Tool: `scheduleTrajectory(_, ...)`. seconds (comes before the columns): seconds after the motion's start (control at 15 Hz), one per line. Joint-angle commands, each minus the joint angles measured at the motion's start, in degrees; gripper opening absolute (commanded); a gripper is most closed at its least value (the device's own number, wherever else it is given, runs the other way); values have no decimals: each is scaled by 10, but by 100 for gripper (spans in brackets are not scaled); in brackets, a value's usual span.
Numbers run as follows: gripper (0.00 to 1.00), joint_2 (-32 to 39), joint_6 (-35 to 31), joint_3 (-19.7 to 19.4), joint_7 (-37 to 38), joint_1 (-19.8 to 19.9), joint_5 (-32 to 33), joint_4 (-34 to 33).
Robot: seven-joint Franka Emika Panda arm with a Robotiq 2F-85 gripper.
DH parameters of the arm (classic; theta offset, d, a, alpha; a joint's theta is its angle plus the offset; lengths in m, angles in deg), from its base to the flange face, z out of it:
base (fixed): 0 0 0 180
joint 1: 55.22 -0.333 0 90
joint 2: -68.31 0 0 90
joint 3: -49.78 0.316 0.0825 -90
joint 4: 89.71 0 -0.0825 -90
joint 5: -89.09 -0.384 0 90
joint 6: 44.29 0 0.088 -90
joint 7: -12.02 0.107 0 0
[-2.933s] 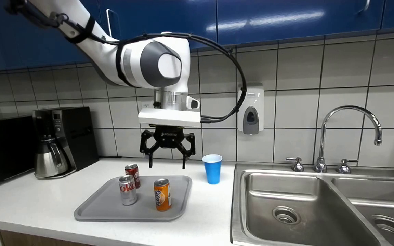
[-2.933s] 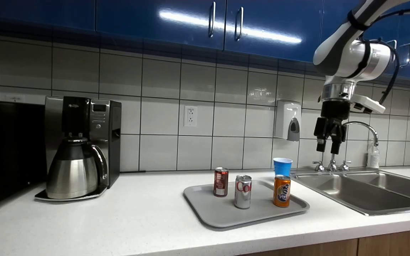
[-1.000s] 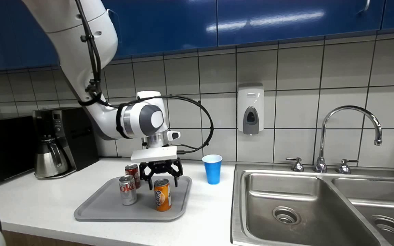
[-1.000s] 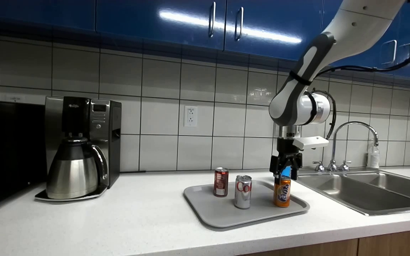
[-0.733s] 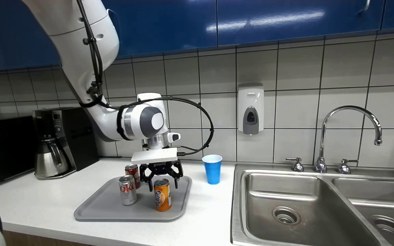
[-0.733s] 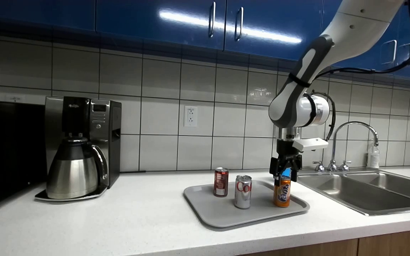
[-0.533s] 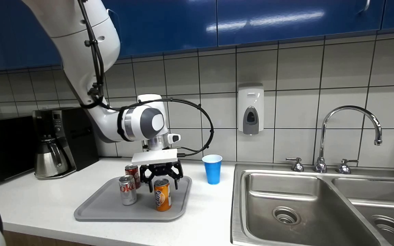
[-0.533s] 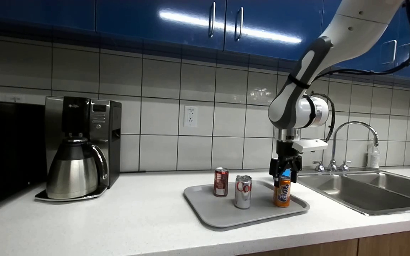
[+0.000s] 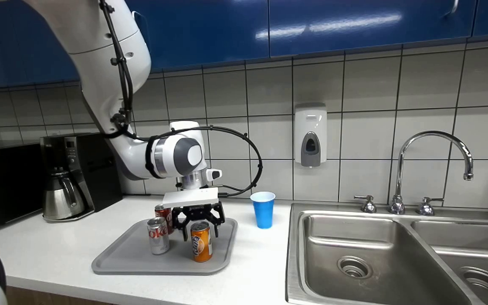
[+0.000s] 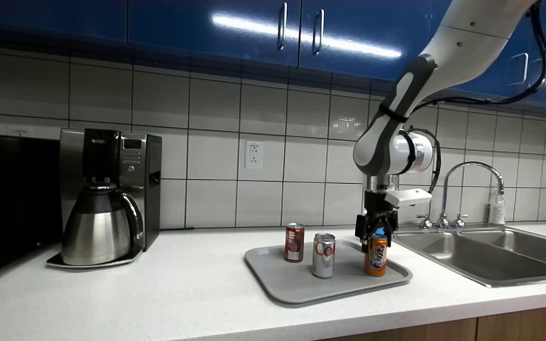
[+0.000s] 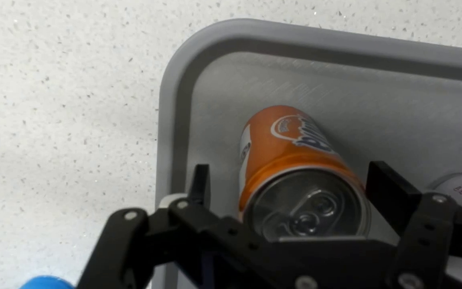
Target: Move the orange can to the right the gray can to the left and the red can forward from the tray
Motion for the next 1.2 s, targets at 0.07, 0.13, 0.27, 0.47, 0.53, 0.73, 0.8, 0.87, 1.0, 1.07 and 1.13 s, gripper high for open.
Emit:
scheduleTrajectory(0.07, 72, 11, 1, 14, 11, 10, 0, -14)
scheduleTrajectory(0.13, 66, 12, 2, 14, 10, 11, 0, -15)
scheduleTrajectory(0.27, 49, 11, 8, 15, 6, 13, -4, -16)
scheduleTrajectory(0.47, 38, 4, 17, 13, 7, 14, -4, -16)
scheduleTrajectory(0.53, 38, -1, 35, 18, -7, 20, -18, -17)
scheduleTrajectory(0.73, 38, -30, 64, 14, -23, 32, -33, -14)
scheduleTrajectory(0.8, 38, -37, 74, 10, -26, 36, -34, -15)
scheduleTrajectory(0.87, 38, -45, 76, 5, -26, 41, -31, -15)
scheduleTrajectory(1.0, 38, -61, 84, -3, -32, 53, -28, -16)
scheduleTrajectory(1.07, 38, -68, 81, -10, -34, 59, -22, -16)
scheduleTrajectory(1.13, 38, -71, 81, -16, -37, 64, -20, -18)
